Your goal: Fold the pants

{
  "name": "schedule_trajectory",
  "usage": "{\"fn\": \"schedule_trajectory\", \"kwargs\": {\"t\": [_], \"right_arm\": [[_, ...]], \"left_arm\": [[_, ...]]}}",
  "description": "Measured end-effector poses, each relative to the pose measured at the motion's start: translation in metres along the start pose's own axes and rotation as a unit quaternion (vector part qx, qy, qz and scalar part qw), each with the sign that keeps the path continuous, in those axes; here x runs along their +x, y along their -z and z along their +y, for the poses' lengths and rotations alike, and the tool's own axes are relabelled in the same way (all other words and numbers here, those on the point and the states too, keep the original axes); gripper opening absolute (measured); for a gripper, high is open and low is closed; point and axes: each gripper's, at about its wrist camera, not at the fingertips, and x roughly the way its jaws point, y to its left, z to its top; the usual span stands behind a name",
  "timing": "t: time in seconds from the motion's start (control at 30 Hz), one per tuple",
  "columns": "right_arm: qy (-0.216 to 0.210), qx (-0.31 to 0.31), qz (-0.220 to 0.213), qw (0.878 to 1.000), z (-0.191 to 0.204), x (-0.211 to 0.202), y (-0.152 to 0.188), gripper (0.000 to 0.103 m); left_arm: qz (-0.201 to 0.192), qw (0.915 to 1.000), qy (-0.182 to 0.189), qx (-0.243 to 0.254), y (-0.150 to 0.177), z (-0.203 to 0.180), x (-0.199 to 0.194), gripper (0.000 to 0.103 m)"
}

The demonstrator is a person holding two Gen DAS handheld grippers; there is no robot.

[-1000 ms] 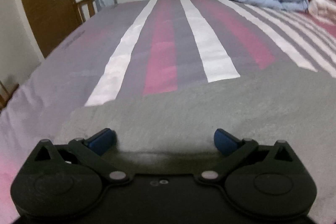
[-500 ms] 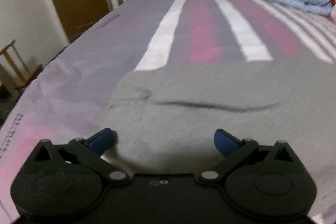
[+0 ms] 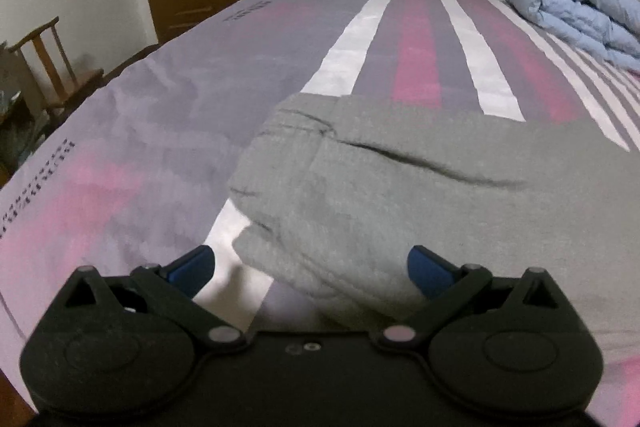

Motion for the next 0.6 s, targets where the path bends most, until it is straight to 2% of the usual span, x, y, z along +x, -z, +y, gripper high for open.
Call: {"fn": "schedule_trajectory", "kwargs": {"t": [0.1, 0.3, 0.37, 0.4, 0.53, 0.6], "right_arm": [[-0.012, 0.028, 0.005, 1.000, -0.003, 0.000, 0.006, 0.084], [-0.032, 0.072, -0.015, 0.997, -0.005, -0.005, 0.009, 0.083], [-0.038, 0.078, -0.017, 0.996, -0.005, -0.005, 0.012, 0.075], [-0.043, 0.082, -0.016, 0.996, -0.005, -0.005, 0.013, 0.066], [-0.067, 0.128, -0.011, 0.989, -0.015, -0.004, 0.017, 0.062], [-0.095, 0.166, -0.010, 0.982, -0.022, -0.003, 0.019, 0.061]], "left_arm": [[-0.003, 1.0000, 0.000, -0.001, 0.001, -0.002, -0.003, 0.097], [-0.004, 0.9999, 0.012, -0.003, 0.003, -0.004, -0.002, 0.097], [-0.002, 0.9999, 0.014, -0.003, 0.004, -0.006, -0.001, 0.097], [-0.002, 0.9999, 0.014, -0.001, 0.005, -0.006, -0.001, 0.097], [-0.001, 0.9998, 0.018, -0.004, 0.007, -0.006, 0.000, 0.097], [-0.001, 0.9998, 0.020, -0.005, 0.008, -0.005, 0.001, 0.097]]}}
